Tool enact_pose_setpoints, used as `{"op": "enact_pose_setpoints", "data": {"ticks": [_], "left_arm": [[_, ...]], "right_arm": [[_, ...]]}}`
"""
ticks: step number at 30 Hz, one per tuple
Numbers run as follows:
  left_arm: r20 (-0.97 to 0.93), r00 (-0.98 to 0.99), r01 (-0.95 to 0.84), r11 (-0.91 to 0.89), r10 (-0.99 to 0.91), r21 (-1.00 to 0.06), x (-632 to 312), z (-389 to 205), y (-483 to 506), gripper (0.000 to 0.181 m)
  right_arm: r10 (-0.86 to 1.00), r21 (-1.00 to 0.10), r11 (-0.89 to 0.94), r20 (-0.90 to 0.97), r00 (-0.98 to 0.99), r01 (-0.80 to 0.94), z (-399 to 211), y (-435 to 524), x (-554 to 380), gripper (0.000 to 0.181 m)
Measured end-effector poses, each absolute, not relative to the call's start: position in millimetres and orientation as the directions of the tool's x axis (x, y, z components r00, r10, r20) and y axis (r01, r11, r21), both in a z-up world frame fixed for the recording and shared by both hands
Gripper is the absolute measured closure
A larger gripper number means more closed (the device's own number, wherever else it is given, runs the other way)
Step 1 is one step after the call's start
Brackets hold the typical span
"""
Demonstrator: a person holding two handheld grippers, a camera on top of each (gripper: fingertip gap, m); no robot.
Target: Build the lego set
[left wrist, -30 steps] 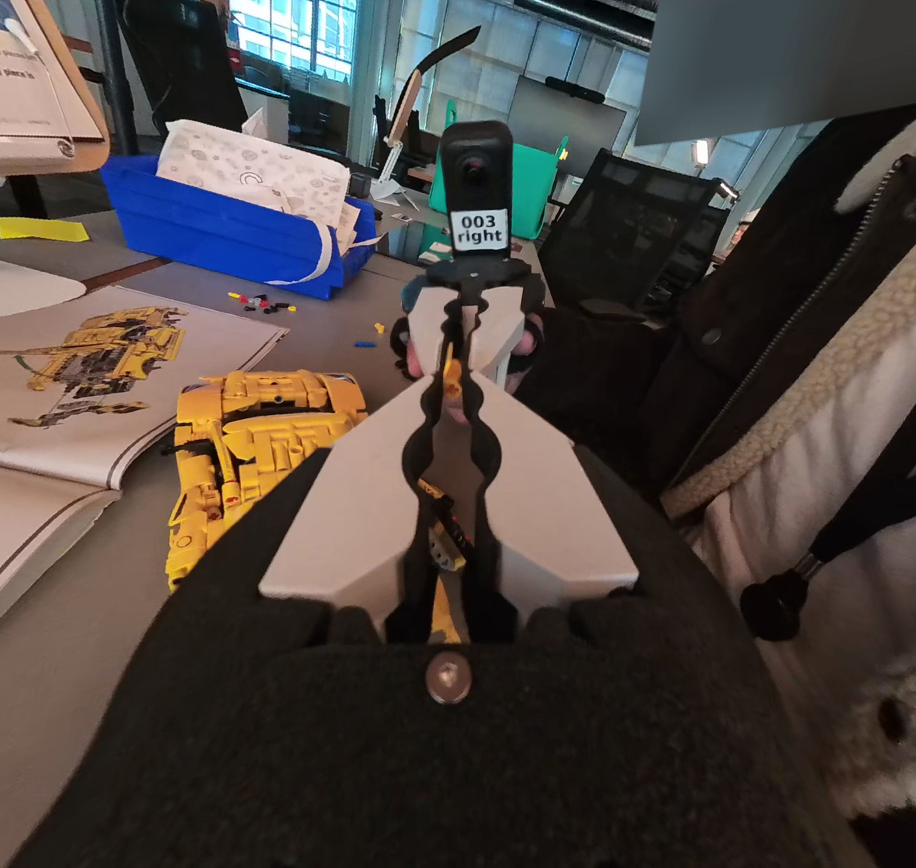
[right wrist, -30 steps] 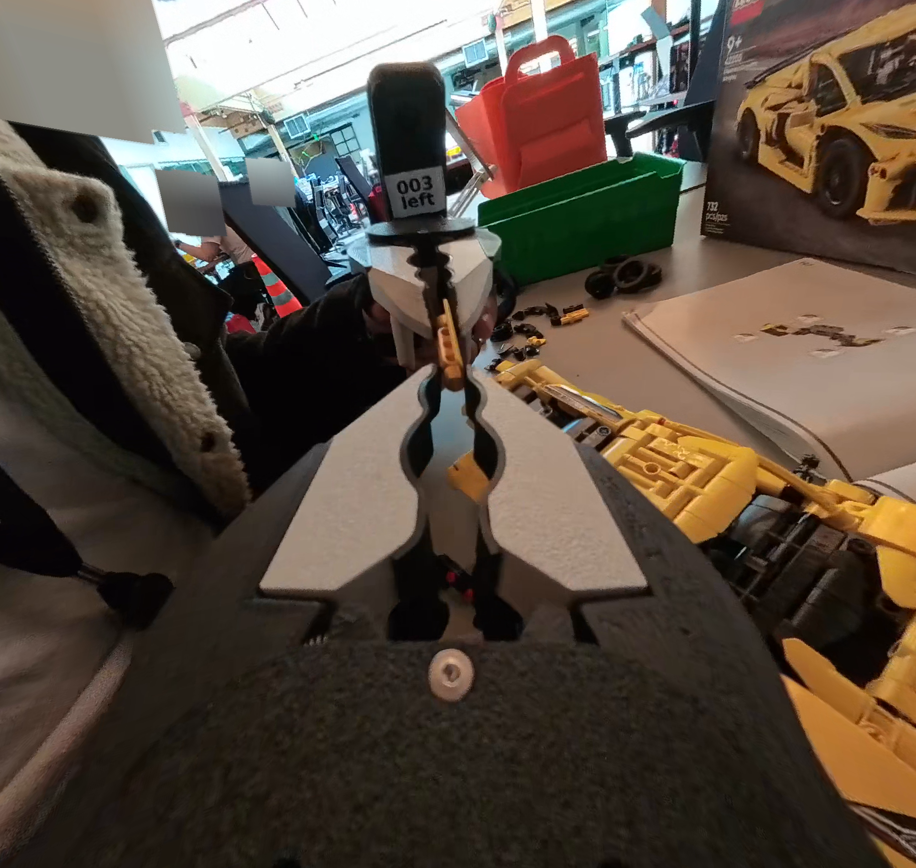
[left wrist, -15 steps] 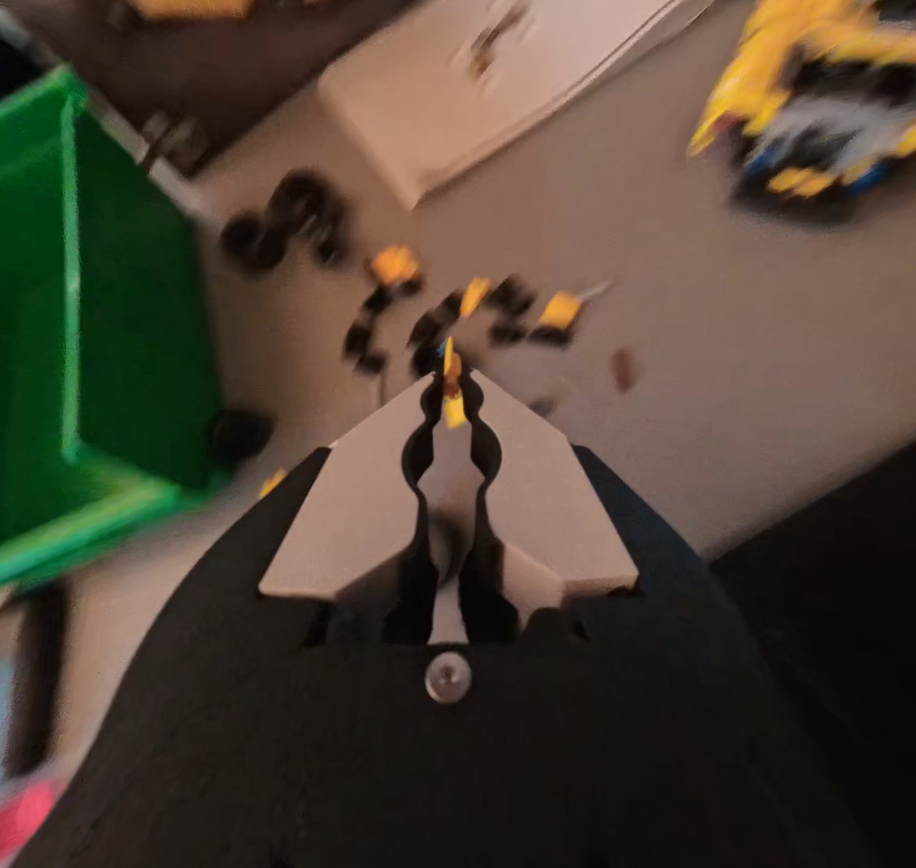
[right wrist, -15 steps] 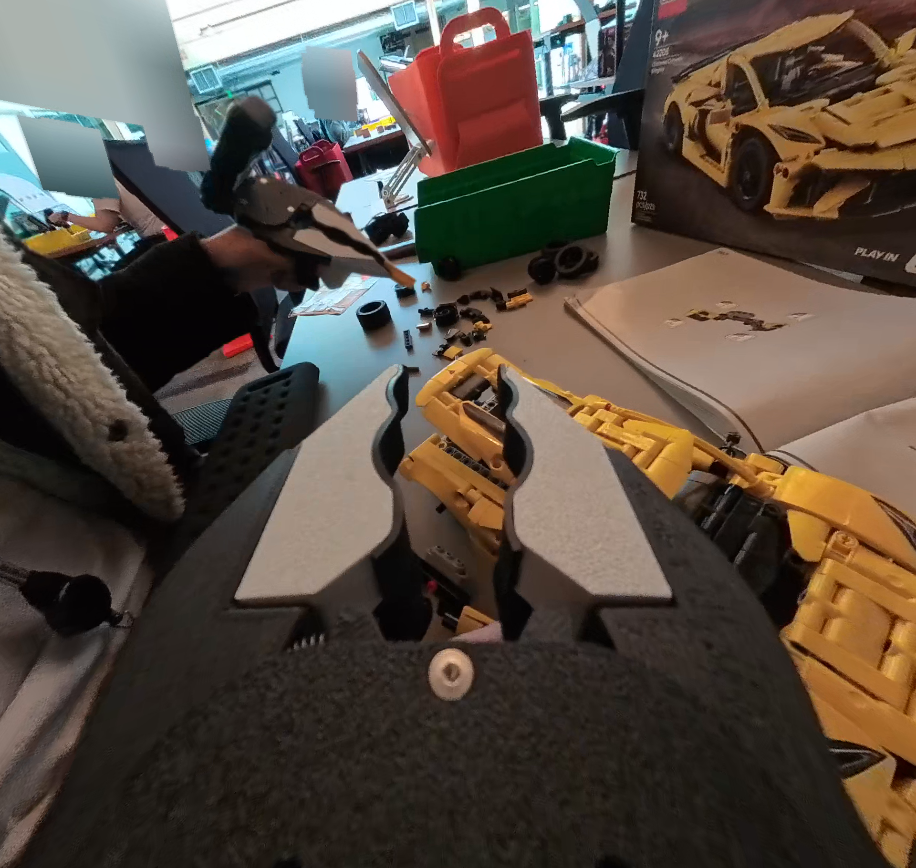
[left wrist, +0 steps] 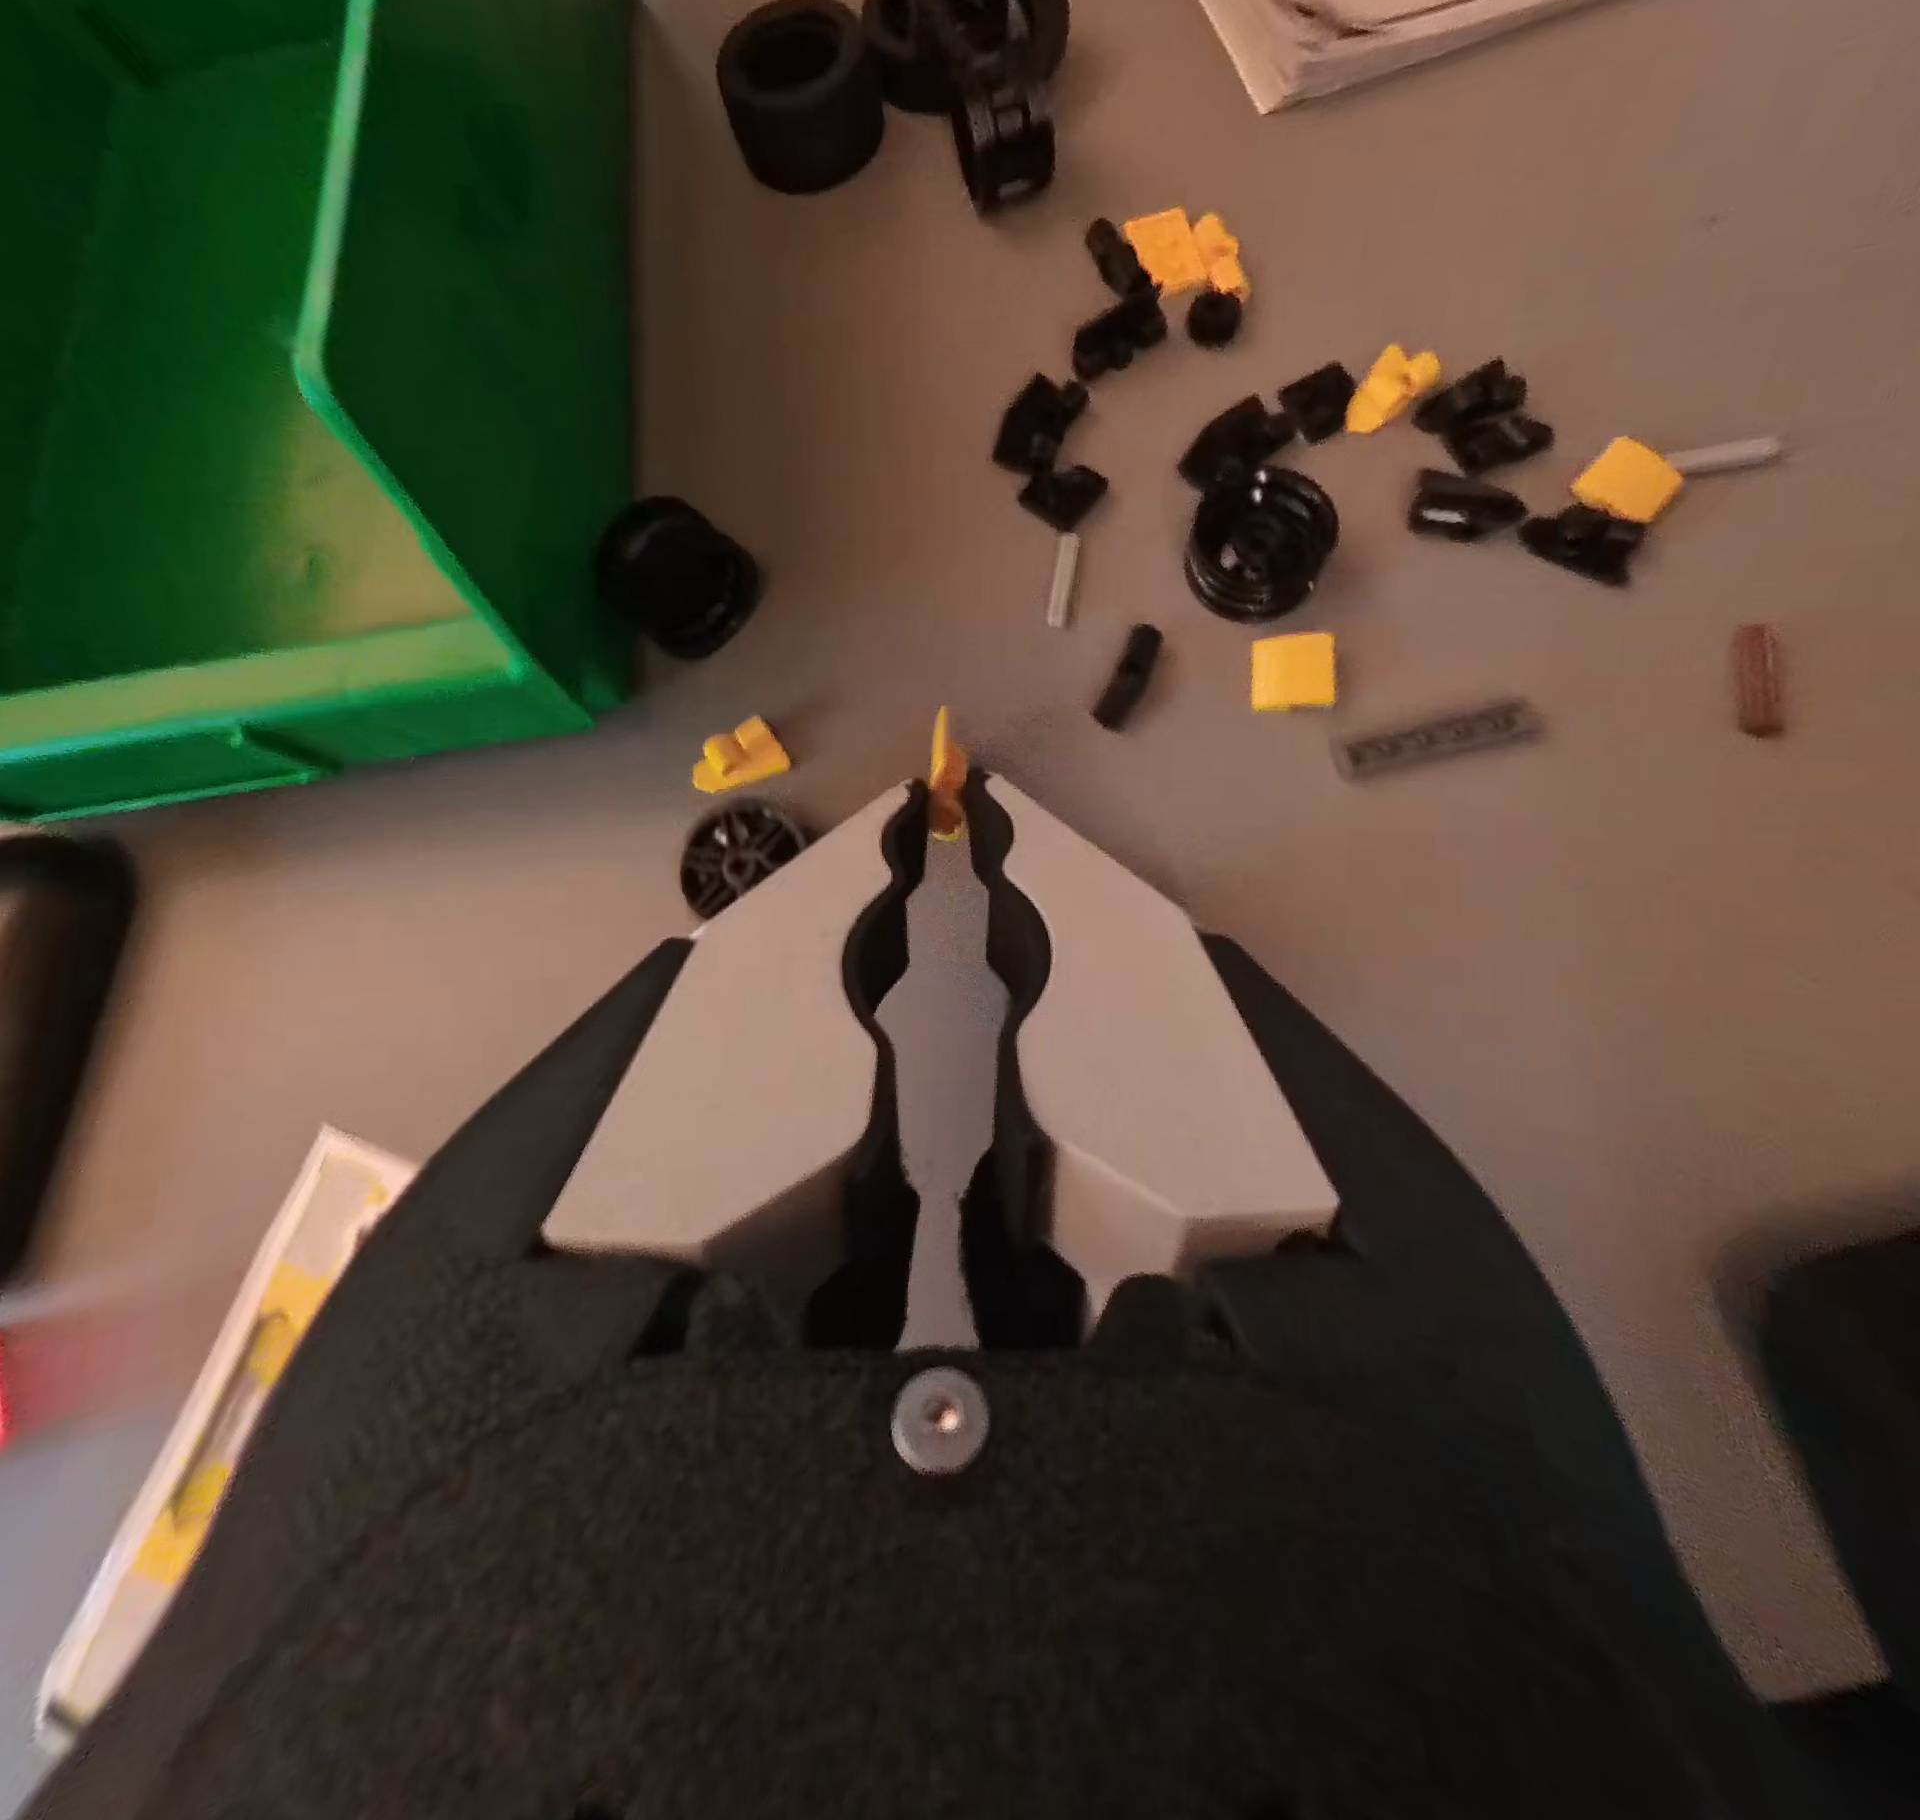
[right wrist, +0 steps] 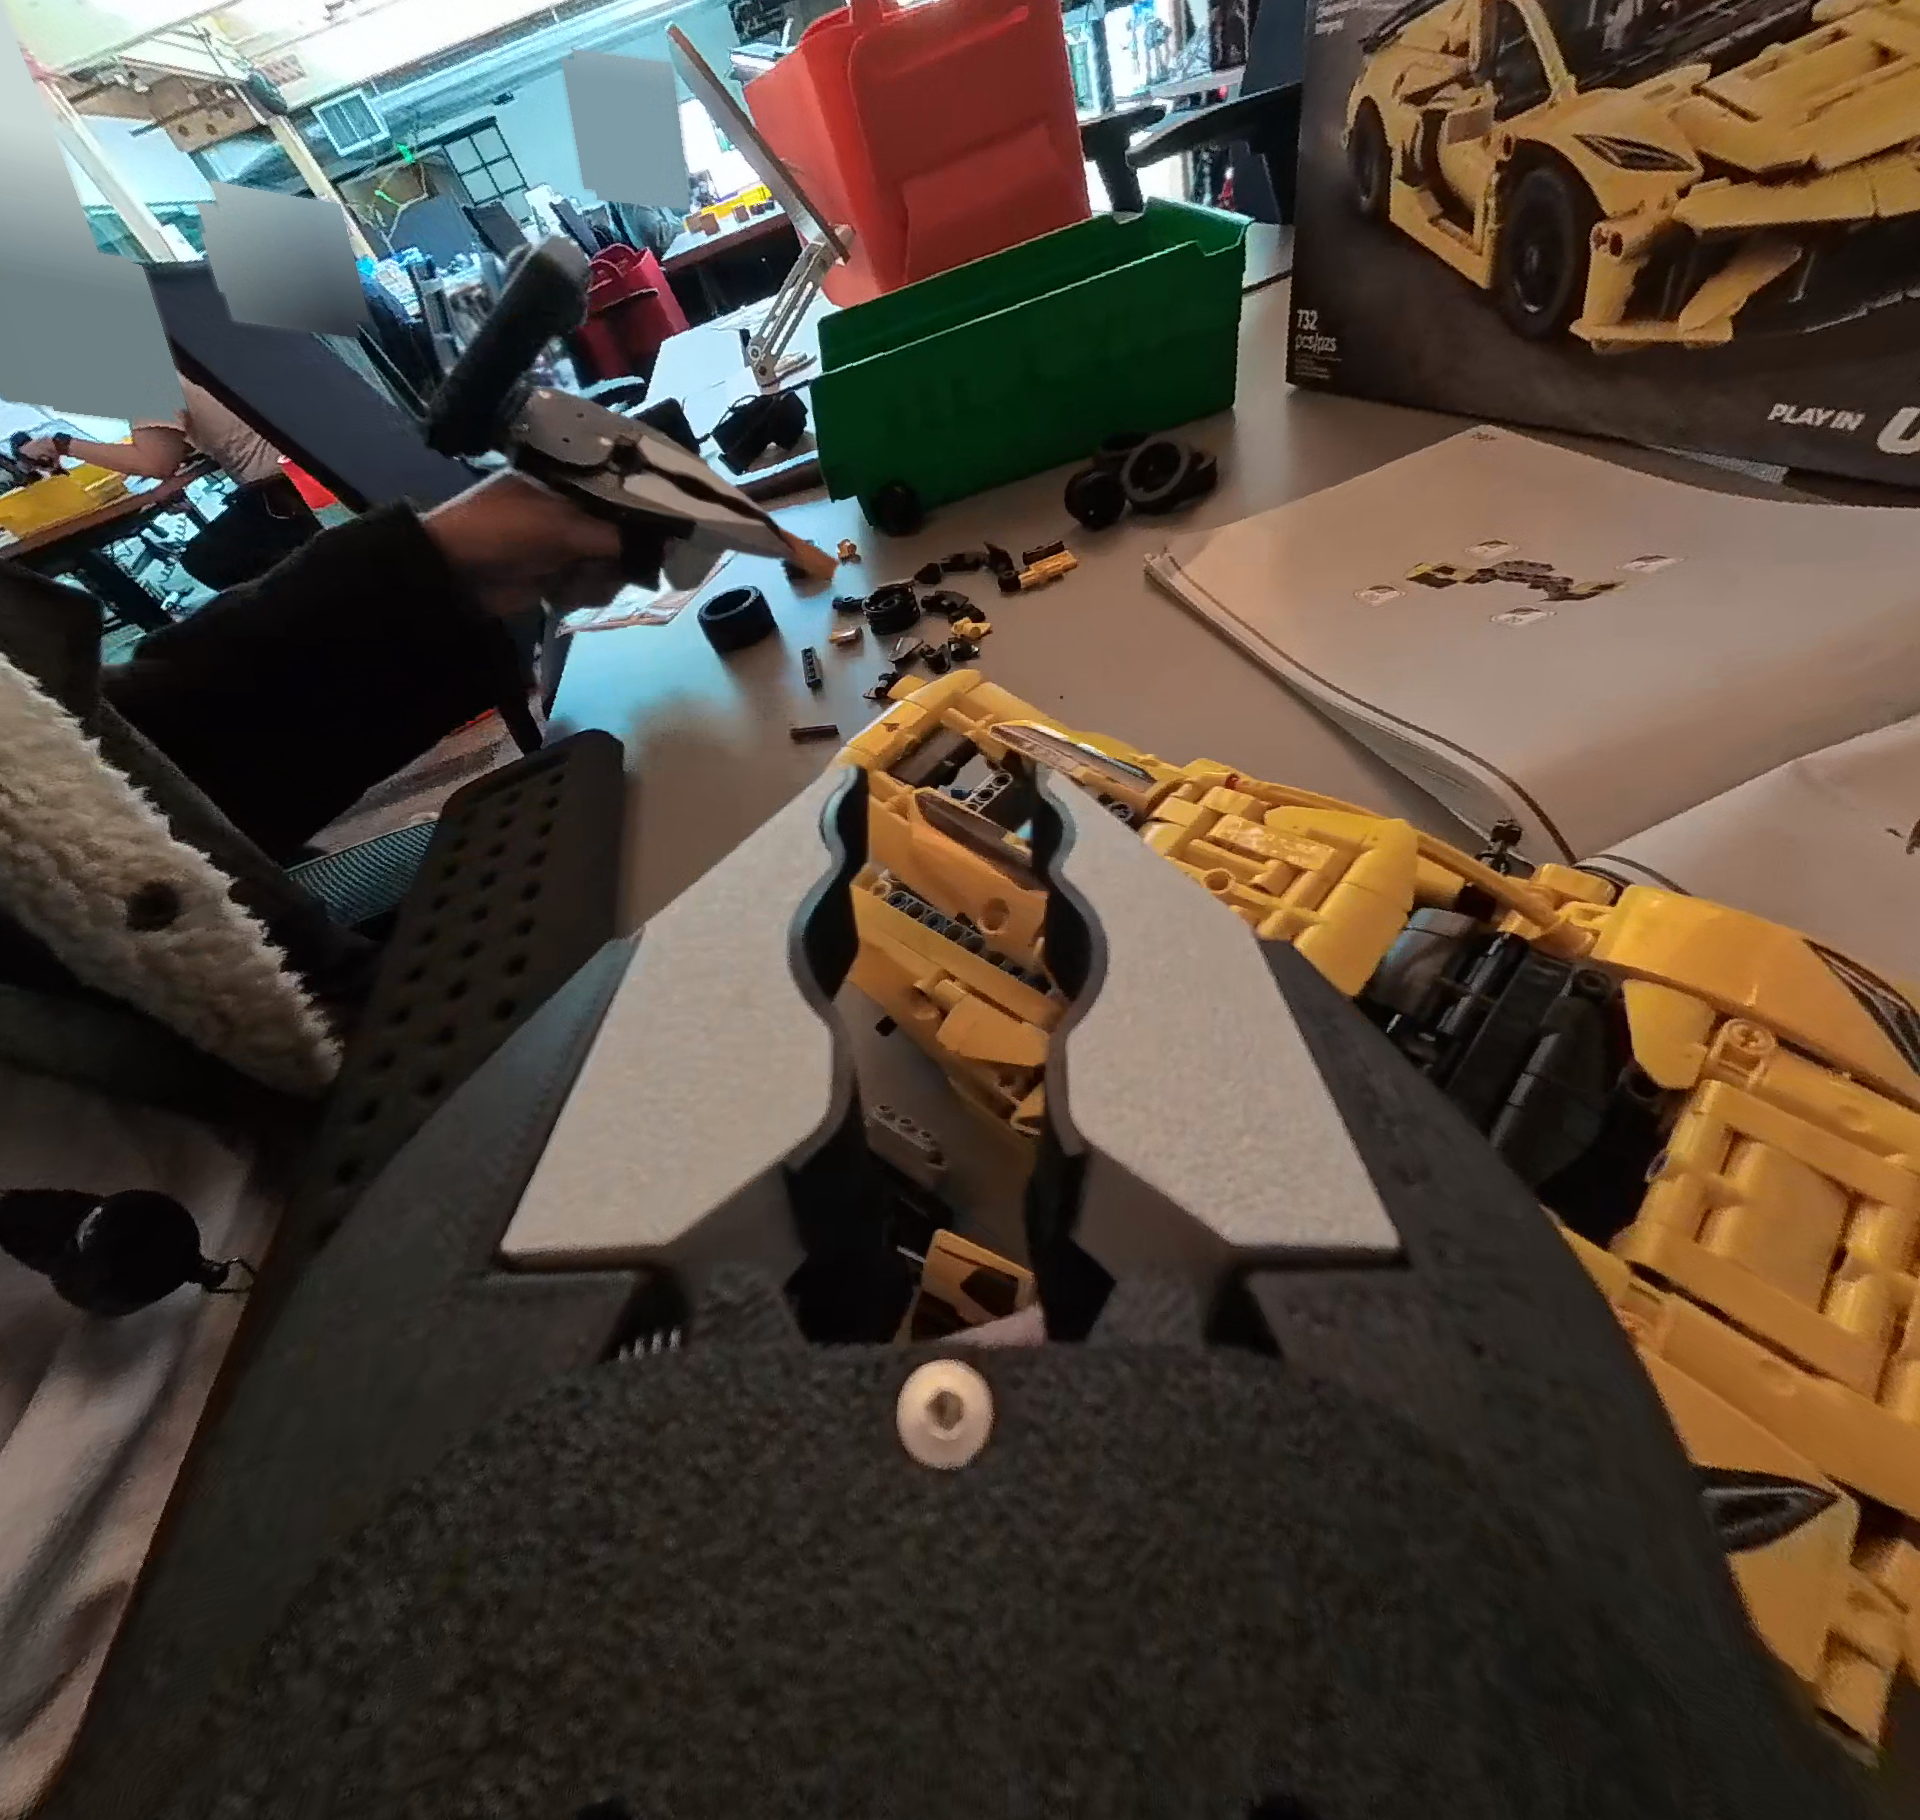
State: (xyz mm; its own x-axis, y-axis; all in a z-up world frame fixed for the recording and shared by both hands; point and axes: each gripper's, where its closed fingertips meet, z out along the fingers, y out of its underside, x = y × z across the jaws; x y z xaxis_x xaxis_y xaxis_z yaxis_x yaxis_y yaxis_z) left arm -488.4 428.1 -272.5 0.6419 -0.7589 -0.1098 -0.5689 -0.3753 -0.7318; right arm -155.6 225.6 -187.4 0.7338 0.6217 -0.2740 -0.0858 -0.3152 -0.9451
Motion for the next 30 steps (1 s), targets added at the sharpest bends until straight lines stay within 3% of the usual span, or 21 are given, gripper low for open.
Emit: {"op": "enact_pose_setpoints", "data": {"ticks": [13, 30], "left_arm": [[-0.045, 0.580, -0.653, -0.431, -0.814, -0.622, -475.4, -296.2, 444.8, 0.174], [0.006, 0.587, -0.663, -0.485, -0.810, -0.571, -475.0, -301.5, 450.2, 0.174]], "right_arm": [[0.594, -0.937, -0.336, -0.292, 0.750, -0.099, -192.6, 229.2, -145.9, 0.152], [0.593, -0.934, -0.345, -0.295, 0.749, -0.094, -194.4, 229.0, -145.9, 0.152]]}}
